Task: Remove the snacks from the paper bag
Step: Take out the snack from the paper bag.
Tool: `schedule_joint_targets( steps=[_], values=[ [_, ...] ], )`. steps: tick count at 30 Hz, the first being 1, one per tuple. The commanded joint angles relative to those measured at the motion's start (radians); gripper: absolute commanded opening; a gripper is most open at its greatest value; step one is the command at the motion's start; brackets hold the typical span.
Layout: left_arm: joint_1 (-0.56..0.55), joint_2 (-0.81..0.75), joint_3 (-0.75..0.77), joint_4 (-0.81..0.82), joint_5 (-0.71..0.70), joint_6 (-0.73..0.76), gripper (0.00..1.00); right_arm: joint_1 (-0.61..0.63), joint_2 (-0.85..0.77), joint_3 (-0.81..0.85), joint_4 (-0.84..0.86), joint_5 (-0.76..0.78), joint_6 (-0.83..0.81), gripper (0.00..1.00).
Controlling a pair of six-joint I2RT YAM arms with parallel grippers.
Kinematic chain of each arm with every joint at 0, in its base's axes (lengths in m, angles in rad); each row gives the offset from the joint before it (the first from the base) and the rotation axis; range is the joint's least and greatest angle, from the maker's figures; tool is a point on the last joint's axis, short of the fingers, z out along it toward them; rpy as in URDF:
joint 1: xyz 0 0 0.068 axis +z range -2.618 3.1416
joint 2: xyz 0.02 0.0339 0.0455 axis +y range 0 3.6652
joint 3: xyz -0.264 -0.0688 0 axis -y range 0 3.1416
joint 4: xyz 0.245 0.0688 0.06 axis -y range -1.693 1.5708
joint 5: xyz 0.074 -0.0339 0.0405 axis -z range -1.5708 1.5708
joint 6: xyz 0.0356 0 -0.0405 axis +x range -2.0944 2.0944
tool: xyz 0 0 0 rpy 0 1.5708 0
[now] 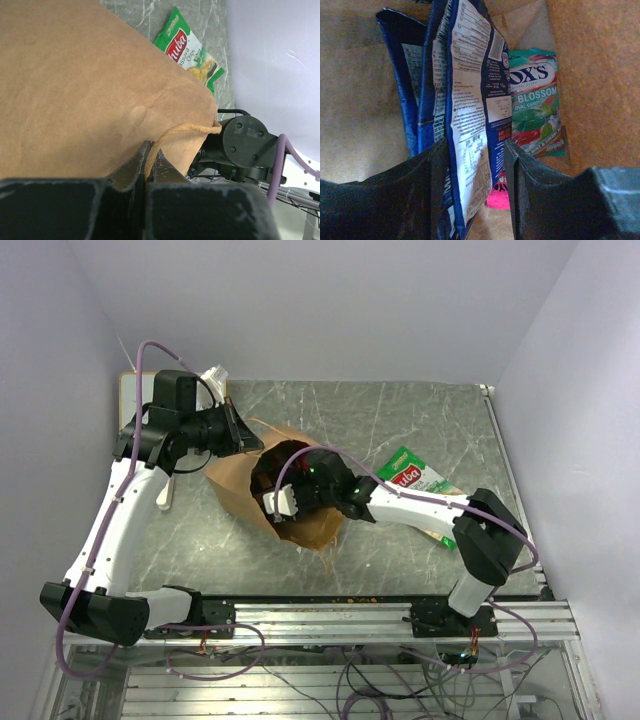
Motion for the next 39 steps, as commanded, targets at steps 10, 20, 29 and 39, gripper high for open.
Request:
schedule_joint_targets(
  steps=[10, 20, 29, 39],
  values=[
    [-0.006, -0.007, 0.031, -0.007, 0.005, 0.012, 0.07, -0.001, 0.086, -0.006, 0.177, 0.078, -0.037, 0.45],
    [-0.004, -0.008, 0.027, 0.032, 0.008, -0.013, 0.07, -0.001, 0.113, -0.003, 0.184, 0.067, -0.006, 0.30],
    [-0.001, -0.028, 0.002, 0.084, -0.010, -0.052, 0.07, -0.001, -0.057, -0.055, 0.154, 0.073, 0.135, 0.00],
    [-0.001, -0.018, 0.023, 0.082, -0.044, -0.078, 0.07, -0.001, -0.282, -0.110, 0.089, 0.067, 0.439, 0.00]
  ],
)
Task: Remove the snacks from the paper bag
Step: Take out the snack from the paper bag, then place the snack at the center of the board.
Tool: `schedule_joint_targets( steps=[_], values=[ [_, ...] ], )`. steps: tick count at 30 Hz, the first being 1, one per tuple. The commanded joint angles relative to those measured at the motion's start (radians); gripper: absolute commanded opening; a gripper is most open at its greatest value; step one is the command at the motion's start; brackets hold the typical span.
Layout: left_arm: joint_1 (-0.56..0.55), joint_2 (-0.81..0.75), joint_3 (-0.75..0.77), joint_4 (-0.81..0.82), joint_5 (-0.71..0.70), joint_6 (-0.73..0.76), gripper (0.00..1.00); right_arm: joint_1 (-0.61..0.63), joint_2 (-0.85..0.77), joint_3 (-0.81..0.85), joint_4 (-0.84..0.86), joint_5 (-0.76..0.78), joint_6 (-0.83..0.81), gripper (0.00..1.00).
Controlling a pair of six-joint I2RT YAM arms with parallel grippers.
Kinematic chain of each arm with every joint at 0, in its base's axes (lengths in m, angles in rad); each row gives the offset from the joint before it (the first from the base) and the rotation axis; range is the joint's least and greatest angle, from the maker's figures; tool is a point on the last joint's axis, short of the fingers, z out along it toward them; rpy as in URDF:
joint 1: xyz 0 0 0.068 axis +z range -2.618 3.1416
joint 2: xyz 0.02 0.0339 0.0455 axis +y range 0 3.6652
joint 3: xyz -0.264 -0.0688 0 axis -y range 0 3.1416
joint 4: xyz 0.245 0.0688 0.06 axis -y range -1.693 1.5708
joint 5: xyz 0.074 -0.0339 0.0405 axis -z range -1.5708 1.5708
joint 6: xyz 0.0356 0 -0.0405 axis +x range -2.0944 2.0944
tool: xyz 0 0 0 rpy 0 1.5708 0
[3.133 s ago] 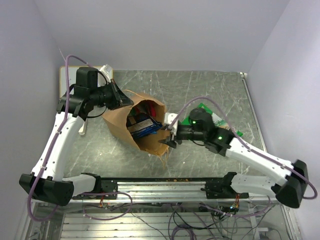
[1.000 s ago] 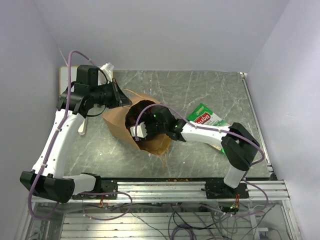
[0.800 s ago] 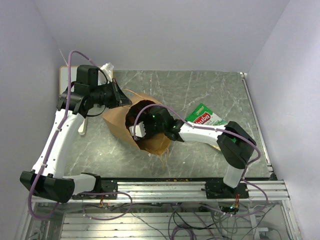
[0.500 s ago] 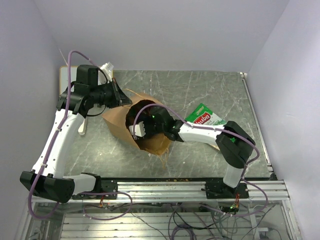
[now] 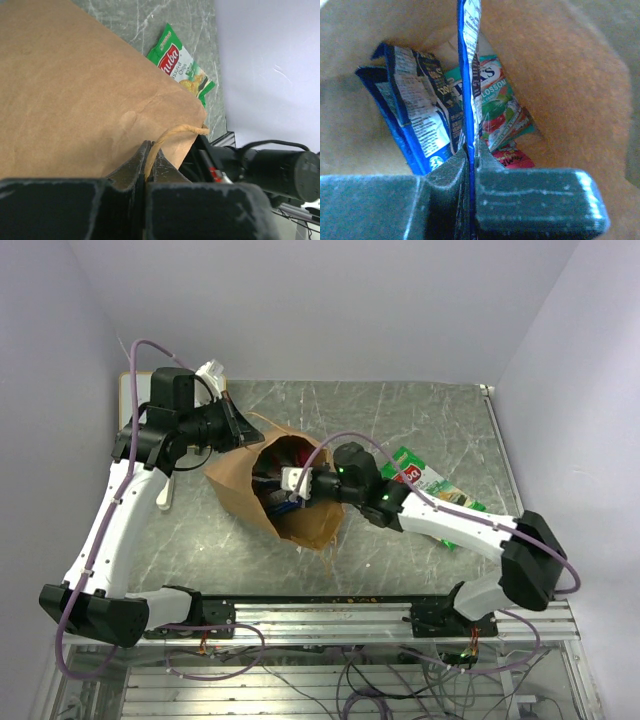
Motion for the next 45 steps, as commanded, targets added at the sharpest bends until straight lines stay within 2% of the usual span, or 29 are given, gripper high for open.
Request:
schedule_joint_targets(
  steps=[1, 8, 21, 27, 31, 35, 38, 41, 45],
  values=[
    [-0.001, -0.009, 0.024, 0.024, -0.032, -0.026, 0.07, -0.003, -0.107, -0.022, -0.045, -0.008, 0.224, 0.00],
    [0.000, -0.008, -0.011, 0.045, -0.028, -0.095, 0.07, -0.003, -0.256, 0.002, -0.242, 0.000, 0.486, 0.00],
    [-0.001, 0.021, -0.004, 0.059, -0.028, -0.124, 0.07, -0.001, -0.640, 0.092, -0.643, 0.086, 0.697, 0.00],
    [-0.001, -0.008, -0.029, 0.066, -0.067, -0.096, 0.07, -0.002, -0.669, 0.203, -0.720, 0.412, 0.901, 0.00],
    [-0.001, -0.009, -0.017, 0.045, -0.068, -0.095, 0.07, -0.001, -0.634, 0.275, -0.759, 0.811, 1.099, 0.00],
    [0.000, -0.015, -0.028, 0.045, -0.068, -0.099, 0.07, -0.002, -0.587, 0.277, -0.778, 1.026, 1.140, 0.00],
    [-0.001, -0.021, -0.032, 0.049, -0.062, -0.117, 0.07, -0.008, -0.536, 0.243, -0.756, 1.130, 1.161, 0.00],
    [0.000, -0.028, -0.035, 0.052, -0.041, -0.126, 0.07, -0.072, -0.491, 0.204, -0.693, 1.087, 1.185, 0.00],
    [-0.001, -0.030, -0.040, 0.026, -0.034, -0.105, 0.07, -0.299, -0.426, 0.144, -0.633, 0.794, 1.344, 0.00]
  ],
)
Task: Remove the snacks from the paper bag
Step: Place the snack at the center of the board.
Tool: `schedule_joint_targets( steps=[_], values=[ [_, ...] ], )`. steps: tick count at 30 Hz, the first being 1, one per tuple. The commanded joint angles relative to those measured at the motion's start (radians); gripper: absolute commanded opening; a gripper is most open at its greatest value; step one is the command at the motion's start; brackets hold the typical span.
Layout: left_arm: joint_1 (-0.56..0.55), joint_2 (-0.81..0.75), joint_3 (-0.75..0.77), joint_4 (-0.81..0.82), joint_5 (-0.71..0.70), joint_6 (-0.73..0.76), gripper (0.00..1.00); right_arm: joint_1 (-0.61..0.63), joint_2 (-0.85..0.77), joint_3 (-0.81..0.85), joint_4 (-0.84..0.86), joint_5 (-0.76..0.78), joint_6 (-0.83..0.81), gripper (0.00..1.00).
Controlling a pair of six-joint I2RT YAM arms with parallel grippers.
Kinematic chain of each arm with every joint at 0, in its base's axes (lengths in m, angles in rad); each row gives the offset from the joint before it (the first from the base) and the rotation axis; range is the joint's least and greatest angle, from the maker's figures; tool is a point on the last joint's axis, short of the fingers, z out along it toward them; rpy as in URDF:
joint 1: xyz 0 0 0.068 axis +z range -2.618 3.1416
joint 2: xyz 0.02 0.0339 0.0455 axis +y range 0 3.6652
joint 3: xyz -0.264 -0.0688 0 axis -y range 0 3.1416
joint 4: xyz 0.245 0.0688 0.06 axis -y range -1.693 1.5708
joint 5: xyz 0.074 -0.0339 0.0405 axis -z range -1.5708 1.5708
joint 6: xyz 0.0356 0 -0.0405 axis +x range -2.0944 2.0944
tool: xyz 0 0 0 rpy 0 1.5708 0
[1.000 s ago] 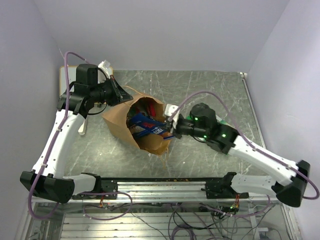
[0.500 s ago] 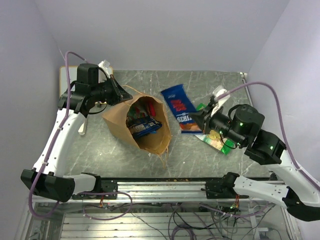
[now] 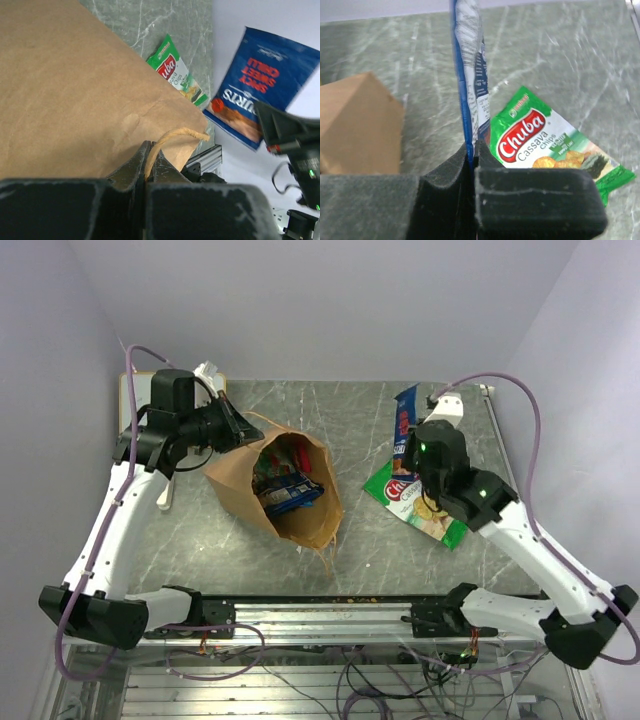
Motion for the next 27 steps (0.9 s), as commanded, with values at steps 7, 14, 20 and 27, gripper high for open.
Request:
schedule_joint_targets(
  steps=[7, 14, 20, 27],
  values=[
    [-0.001, -0.024, -0.029, -0.031, 0.099, 0.037, 0.07, -0.372, 0.130, -0.184, 0.270, -0.407, 0.419, 0.00],
    [-0.001, -0.049, -0.037, -0.085, 0.071, 0.075, 0.07, -0.497, 0.186, -0.386, 0.513, -0.497, 0.630, 0.00],
    [-0.001, -0.074, -0.086, 0.014, 0.072, 0.014, 0.07, -0.560, 0.209, -0.580, 0.648, -0.510, 0.746, 0.00],
    [-0.001, -0.066, -0.069, 0.005, 0.052, 0.061, 0.07, -0.644, 0.218, -0.731, 0.701, -0.511, 0.779, 0.00]
  ],
)
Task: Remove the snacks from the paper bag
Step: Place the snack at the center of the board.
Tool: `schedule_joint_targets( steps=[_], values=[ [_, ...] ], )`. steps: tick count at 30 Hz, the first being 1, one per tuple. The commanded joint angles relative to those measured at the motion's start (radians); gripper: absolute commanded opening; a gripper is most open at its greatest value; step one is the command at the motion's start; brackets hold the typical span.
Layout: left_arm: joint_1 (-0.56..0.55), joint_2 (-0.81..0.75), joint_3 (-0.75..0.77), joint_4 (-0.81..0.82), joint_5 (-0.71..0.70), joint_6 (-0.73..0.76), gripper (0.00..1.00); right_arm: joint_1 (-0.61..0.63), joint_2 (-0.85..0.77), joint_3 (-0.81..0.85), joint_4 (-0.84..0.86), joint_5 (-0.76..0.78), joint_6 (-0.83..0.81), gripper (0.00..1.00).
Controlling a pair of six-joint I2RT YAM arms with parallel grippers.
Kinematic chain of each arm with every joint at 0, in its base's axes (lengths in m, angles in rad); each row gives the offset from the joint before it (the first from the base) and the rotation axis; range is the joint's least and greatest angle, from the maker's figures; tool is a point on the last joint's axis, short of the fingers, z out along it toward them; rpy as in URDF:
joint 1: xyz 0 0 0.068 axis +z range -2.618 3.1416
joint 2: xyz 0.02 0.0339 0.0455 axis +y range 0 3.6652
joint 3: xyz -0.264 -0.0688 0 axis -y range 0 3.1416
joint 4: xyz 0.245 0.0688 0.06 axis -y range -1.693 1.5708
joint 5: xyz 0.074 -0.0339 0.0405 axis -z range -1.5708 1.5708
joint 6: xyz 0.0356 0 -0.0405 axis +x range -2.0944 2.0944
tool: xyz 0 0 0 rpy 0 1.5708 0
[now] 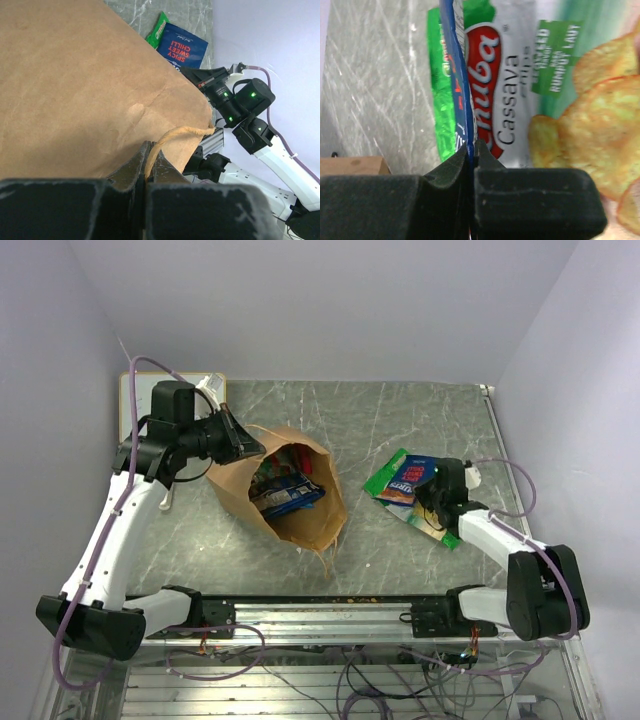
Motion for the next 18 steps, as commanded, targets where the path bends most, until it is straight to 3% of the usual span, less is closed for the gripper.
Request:
schedule_joint_targets(
  steps=[1, 18],
  values=[
    [-0.001, -0.013, 0.007, 0.022, -0.007, 0.027, 0.07, -0.059, 0.011, -0.063, 0.106, -0.026, 0.059, 0.00],
    [-0.001, -0.014, -0.039, 0.098, 0.029, 0.013, 0.07, -0.104, 0.201, -0.018, 0.203, -0.141, 0.124, 0.00]
  ],
)
